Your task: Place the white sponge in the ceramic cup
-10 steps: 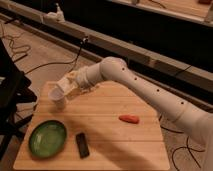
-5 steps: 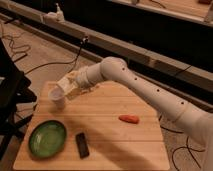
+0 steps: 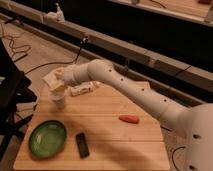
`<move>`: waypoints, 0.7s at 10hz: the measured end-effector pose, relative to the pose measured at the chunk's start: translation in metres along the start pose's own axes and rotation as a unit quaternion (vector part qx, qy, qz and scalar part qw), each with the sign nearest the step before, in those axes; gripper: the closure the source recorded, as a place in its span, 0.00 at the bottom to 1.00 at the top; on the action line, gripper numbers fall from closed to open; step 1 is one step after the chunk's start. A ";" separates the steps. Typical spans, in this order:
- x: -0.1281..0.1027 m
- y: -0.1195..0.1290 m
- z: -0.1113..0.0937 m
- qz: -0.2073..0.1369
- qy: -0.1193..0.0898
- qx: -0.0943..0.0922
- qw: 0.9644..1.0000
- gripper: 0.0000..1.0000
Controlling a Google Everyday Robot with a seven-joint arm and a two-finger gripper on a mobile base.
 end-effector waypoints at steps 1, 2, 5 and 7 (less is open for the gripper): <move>-0.003 -0.001 0.021 -0.005 -0.012 0.003 1.000 1.00; -0.004 -0.001 0.039 -0.014 -0.017 0.007 1.000 1.00; -0.008 0.001 0.064 -0.028 -0.028 0.010 0.999 1.00; -0.007 0.001 0.063 -0.027 -0.028 0.010 0.999 1.00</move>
